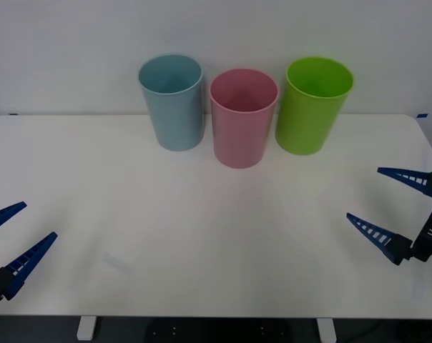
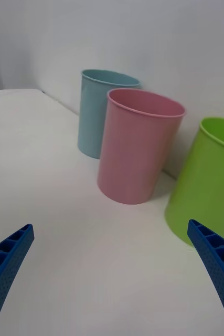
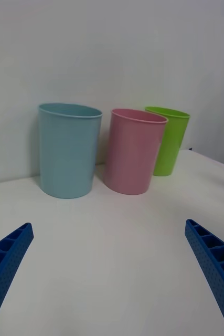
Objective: Grasp the object on the table and drop it into the matching bin: aluminum can to the light blue bin, PET bottle to the pink bin.
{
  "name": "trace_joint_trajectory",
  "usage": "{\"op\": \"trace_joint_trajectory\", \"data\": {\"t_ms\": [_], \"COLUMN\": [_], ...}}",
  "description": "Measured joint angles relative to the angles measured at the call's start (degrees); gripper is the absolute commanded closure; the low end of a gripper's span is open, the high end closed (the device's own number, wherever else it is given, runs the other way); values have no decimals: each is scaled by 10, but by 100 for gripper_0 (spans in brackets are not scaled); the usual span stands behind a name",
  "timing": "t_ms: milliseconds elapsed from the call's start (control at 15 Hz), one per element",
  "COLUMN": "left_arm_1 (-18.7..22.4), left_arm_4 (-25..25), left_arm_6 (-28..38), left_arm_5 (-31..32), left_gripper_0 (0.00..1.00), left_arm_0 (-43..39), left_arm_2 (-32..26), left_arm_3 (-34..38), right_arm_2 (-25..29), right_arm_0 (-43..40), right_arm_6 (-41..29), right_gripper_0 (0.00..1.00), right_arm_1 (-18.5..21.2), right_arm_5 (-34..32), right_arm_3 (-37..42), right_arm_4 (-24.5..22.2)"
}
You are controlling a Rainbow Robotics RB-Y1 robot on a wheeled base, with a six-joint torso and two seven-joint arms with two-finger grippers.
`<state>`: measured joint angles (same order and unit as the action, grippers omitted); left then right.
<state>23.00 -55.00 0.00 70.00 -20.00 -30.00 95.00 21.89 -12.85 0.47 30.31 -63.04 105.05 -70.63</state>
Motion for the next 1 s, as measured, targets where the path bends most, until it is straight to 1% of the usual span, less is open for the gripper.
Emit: {"op": "trace_joint_trajectory", "data": {"t_ms": [200,467,1000], "left_arm_1": [0,0,0], "left_arm_4": [0,0,0], "left_arm_6": [0,0,0], "left_arm_5": [0,0,0], "left_gripper_0": [0,0,0], "left_arm_0": [0,0,0], "left_arm_2": [0,0,0], "left_arm_3": [0,0,0], "right_arm_2": [12,26,35], "right_arm_0": [-25,-54,-74], "right_arm_6": [-8,-12,-14], "right_gripper_0": [0,0,0], "right_arm_1": [0,0,-1], "right_arm_5": [-25,-41,-64], "right_arm_3": [1,5,5], "right_arm_4": [21,34,42]}}
